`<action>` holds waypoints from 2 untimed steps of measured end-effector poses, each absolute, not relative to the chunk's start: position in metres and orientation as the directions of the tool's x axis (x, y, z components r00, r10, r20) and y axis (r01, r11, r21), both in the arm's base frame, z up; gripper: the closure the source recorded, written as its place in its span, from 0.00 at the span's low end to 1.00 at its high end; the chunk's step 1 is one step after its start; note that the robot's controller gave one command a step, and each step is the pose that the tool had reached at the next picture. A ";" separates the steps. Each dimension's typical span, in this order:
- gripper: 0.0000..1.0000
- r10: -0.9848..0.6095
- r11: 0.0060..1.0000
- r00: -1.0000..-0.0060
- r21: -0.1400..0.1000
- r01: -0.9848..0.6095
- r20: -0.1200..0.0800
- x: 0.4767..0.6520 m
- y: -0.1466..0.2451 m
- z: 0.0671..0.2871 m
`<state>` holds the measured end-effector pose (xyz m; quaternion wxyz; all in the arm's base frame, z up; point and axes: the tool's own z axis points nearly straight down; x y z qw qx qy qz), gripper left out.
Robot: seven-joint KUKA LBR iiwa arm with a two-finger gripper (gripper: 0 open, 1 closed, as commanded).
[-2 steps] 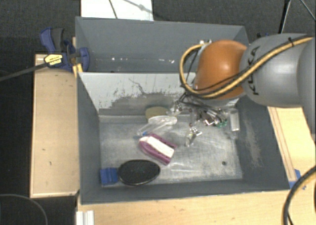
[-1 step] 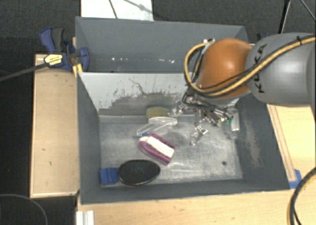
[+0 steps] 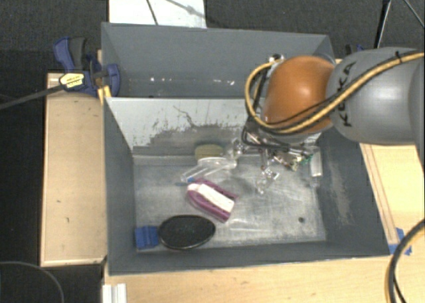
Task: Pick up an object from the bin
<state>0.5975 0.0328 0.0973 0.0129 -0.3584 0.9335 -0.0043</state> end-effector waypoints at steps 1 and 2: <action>0.00 -0.752 0.659 -0.659 -0.020 -0.752 -0.030 0.597 0.080 0.092; 1.00 -0.754 0.657 -0.655 -0.025 -0.754 -0.048 0.600 0.086 0.095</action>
Offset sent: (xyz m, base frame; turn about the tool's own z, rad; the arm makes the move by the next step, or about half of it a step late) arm -0.0154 0.0951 -0.0273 -0.2179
